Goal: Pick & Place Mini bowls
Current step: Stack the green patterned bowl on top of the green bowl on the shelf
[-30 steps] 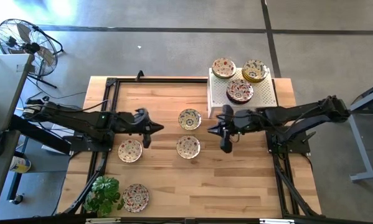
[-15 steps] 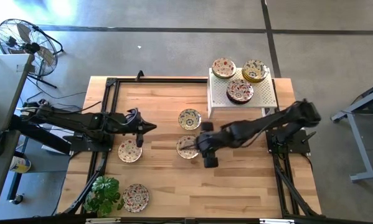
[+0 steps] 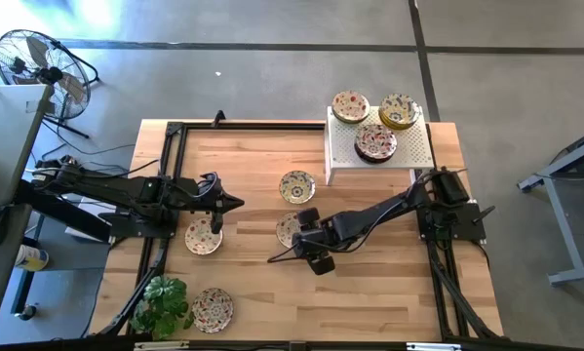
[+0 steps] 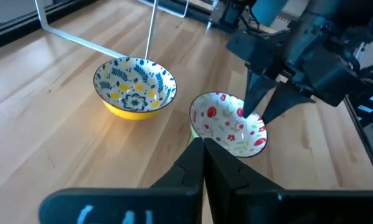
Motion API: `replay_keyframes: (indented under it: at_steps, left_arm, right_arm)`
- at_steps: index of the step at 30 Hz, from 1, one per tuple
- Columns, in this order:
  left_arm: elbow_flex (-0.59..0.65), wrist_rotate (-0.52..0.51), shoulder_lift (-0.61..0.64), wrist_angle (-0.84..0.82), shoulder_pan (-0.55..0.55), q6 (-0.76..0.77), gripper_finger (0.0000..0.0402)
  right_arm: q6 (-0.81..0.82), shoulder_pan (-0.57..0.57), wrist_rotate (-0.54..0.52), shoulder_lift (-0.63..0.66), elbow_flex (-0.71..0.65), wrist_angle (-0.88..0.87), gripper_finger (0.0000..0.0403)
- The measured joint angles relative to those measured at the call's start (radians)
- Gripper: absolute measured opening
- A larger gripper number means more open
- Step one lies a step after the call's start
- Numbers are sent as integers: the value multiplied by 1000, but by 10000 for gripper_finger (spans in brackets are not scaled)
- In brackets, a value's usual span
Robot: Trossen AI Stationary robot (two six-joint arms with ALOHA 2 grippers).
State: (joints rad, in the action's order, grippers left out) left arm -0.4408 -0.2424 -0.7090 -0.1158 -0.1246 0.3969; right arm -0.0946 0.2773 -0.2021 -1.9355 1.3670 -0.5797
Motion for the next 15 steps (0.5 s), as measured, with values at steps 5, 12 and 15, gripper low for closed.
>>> replay_keyframes:
  at_steps: [5,12,15]
  left_arm:
    - [0,10,0,-28,0,0,0]
    - [0,35,0,-31,0,-1,0]
    - [0,54,0,-56,0,-1,0]
  right_arm:
    - [-20,1,28,-50,0,3,143]
    - [-19,0,-8,-90,0,37,85]
    - [-19,0,-14,-90,0,63,41]
